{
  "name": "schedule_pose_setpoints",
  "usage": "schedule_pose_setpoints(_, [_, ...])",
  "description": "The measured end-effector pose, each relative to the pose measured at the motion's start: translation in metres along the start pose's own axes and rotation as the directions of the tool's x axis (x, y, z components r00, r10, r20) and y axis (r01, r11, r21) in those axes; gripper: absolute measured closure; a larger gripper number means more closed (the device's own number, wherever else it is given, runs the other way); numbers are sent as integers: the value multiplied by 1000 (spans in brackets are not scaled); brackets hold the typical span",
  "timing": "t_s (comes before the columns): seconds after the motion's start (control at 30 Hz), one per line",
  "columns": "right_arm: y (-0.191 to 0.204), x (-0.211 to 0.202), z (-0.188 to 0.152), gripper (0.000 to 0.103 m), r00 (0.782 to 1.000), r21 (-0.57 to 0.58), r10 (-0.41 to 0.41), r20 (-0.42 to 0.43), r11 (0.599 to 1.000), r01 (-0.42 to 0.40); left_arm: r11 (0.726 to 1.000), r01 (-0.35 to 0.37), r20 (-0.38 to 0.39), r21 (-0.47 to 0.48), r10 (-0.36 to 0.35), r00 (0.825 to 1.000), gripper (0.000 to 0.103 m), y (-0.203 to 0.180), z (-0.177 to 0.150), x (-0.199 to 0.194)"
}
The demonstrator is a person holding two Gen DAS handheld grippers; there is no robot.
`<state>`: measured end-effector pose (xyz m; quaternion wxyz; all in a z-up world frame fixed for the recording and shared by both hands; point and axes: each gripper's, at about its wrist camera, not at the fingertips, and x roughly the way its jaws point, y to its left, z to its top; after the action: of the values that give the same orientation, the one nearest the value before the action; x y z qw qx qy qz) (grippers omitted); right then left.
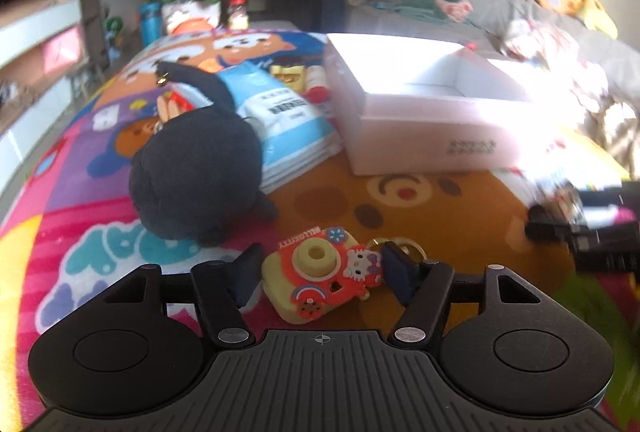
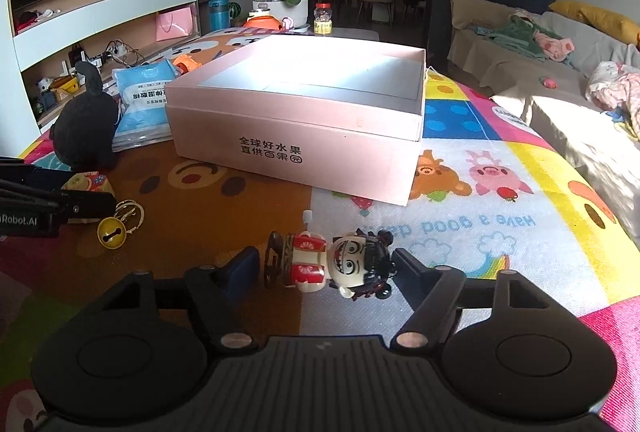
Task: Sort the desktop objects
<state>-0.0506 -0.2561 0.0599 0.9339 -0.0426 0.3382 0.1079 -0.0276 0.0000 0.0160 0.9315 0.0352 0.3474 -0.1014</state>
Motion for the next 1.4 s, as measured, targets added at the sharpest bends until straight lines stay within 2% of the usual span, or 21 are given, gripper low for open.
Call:
schedule_pose_setpoints(0.13, [3, -11, -1, 38, 999, -8, 24, -20, 1000, -25, 998, 22, 17, 59, -23, 1000, 34, -10, -12, -20])
schedule_pose_setpoints(0.23, [6, -40, 6, 38, 997, -34, 71, 11, 997, -70, 995, 69, 71, 70, -74, 995, 34, -14, 0, -44])
schedule_pose_setpoints(0.33, [7, -90, 30, 38, 983, -72, 63, 171, 996, -51, 990, 84, 203, 112, -106, 974, 34, -20, 35, -73])
schedule_pose_setpoints(0.43, [7, -133, 53, 38, 939, -102, 30, 343, 995, 6, 983, 93, 316, 156, -138, 939, 34, -29, 73, -90])
schedule_pose_setpoints(0.5, [7, -144, 64, 38, 913, -121, 3, 408, 991, 51, 980, 99, 359, 174, -157, 920, 34, -35, 97, -88])
schedule_pose_setpoints(0.53, [7, -144, 69, 38, 905, -123, -10, 424, 990, 69, 979, 102, 366, 175, -161, 917, 34, -39, 106, -84])
schedule_pose_setpoints(0.6, [2, -134, 80, 38, 905, -109, -29, 423, 991, 82, 980, 115, 362, 164, -168, 917, 34, -43, 123, -68])
schedule_pose_setpoints(0.77, [-12, -78, 108, 38, 931, -71, -53, 362, 994, 85, 977, 185, 322, 110, -211, 923, 34, -50, 160, -15])
schedule_pose_setpoints(0.83, [-13, -53, 118, 38, 933, -68, -50, 356, 995, 79, 975, 203, 314, 91, -222, 923, 32, -46, 172, 3])
schedule_pose_setpoints(0.9, [-13, -32, 125, 34, 944, -72, -60, 325, 994, 88, 983, 181, 320, 28, -180, 930, 20, -27, 177, 12])
schedule_pose_setpoints(0.93, [-12, -25, 125, 33, 947, -61, -71, 312, 994, 95, 986, 166, 327, -2, -156, 932, 14, -17, 176, 11])
schedule_pose_setpoints(1.0, [-11, -22, 120, 30, 950, -61, -60, 306, 995, 83, 989, 145, 341, -26, -127, 931, 9, 5, 163, 3])
schedule_pose_setpoints(1.03, [-11, -21, 114, 26, 950, -71, -50, 307, 995, 75, 993, 113, 343, -21, -99, 934, 8, 13, 152, -3])
schedule_pose_setpoints(1.1, [-6, -21, 102, 26, 952, -96, -49, 303, 992, 81, 1000, 25, 346, 9, -27, 938, 8, 22, 126, -11])
schedule_pose_setpoints(1.17, [2, -19, 93, 26, 959, -130, -35, 282, 989, 75, 998, -35, 344, 55, 14, 939, 7, 28, 98, -18])
schedule_pose_setpoints(1.3, [17, -21, 73, 26, 971, -177, 11, 237, 984, 32, 986, -94, 269, 135, 55, 962, 6, 32, 47, -21])
schedule_pose_setpoints(1.4, [28, -22, 69, 26, 978, -191, 62, 201, 981, -23, 976, -154, 220, 153, 118, 968, 5, 36, 22, -16])
